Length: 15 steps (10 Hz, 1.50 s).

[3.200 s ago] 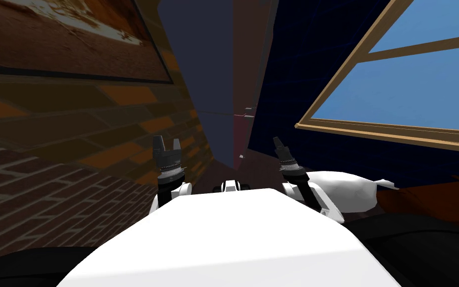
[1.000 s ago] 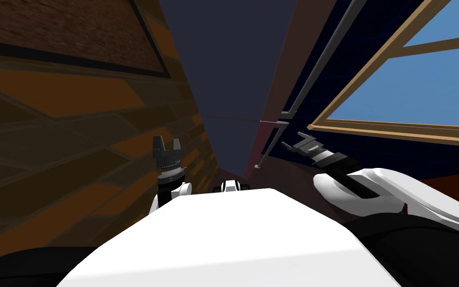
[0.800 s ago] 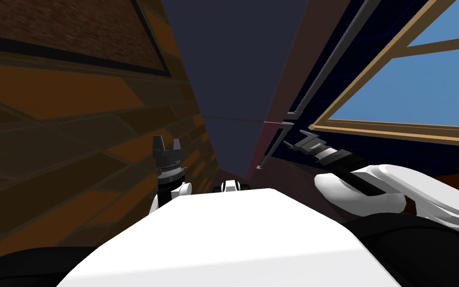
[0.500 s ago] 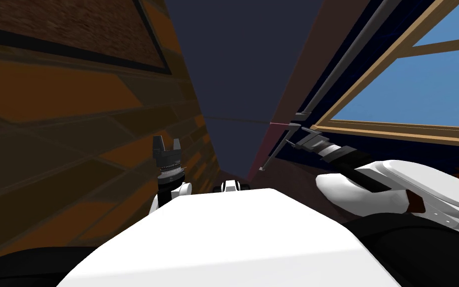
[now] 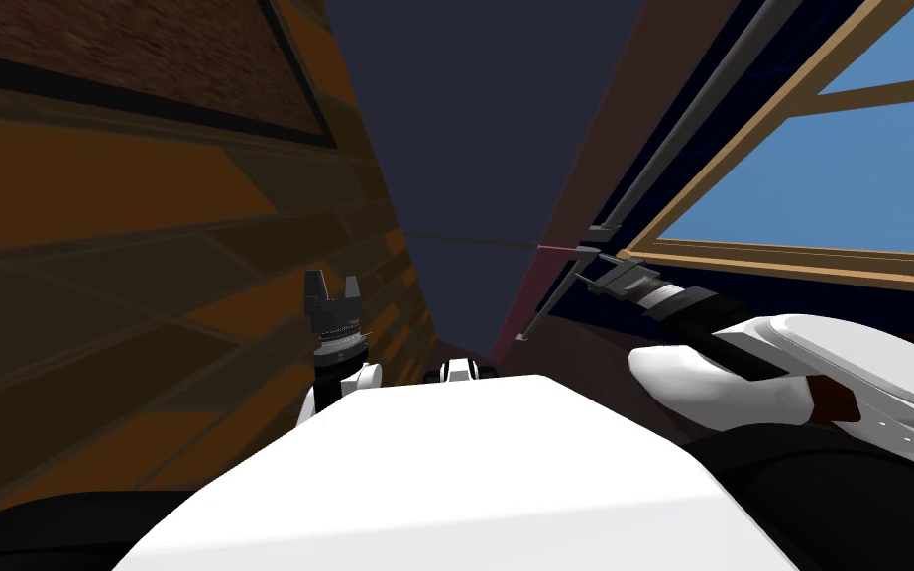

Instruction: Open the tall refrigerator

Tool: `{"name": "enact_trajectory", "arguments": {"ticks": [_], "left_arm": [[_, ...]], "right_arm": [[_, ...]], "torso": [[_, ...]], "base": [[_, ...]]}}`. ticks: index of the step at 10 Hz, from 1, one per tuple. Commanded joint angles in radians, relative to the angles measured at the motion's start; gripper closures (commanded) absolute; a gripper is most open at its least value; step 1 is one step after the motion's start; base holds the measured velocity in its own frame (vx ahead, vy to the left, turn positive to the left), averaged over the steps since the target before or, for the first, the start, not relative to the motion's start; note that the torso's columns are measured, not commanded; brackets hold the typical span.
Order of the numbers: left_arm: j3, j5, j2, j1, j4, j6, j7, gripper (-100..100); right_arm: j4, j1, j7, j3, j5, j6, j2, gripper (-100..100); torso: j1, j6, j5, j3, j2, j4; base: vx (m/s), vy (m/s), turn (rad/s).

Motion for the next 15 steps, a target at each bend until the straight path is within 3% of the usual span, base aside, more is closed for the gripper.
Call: {"name": "enact_trajectory", "arguments": {"ticks": [1,11,14,15], "left_arm": [[0.000,0.000,0.000,0.000,0.000,0.000,0.000,0],[0.000,0.000,0.000,0.000,0.000,0.000,0.000,0],[0.000,0.000,0.000,0.000,0.000,0.000,0.000,0],[0.000,0.000,0.000,0.000,0.000,0.000,0.000,0]], "right_arm": [[-0.020,-0.007,0.008,0.006,-0.003,-0.022,-0.001,100],[-0.120,-0.023,0.028,0.043,-0.026,-0.115,-0.010,100],[-0.126,-0.018,0.031,0.037,-0.028,-0.122,-0.002,100],[-0.124,-0.017,0.064,0.023,0.004,-0.098,0.007,-100]], "torso": [[-0.001,0.001,0.000,-0.002,-0.002,0.000],[0.007,0.000,0.002,-0.003,-0.004,-0.001],[0.012,-0.001,0.002,0.000,-0.001,-0.002],[0.016,0.002,0.003,0.000,-0.001,-0.001]], "base": [[-0.021,-0.301,0.053],[-0.039,-0.305,0.068],[-0.028,-0.247,0.036],[0.026,0.038,-0.122]]}}
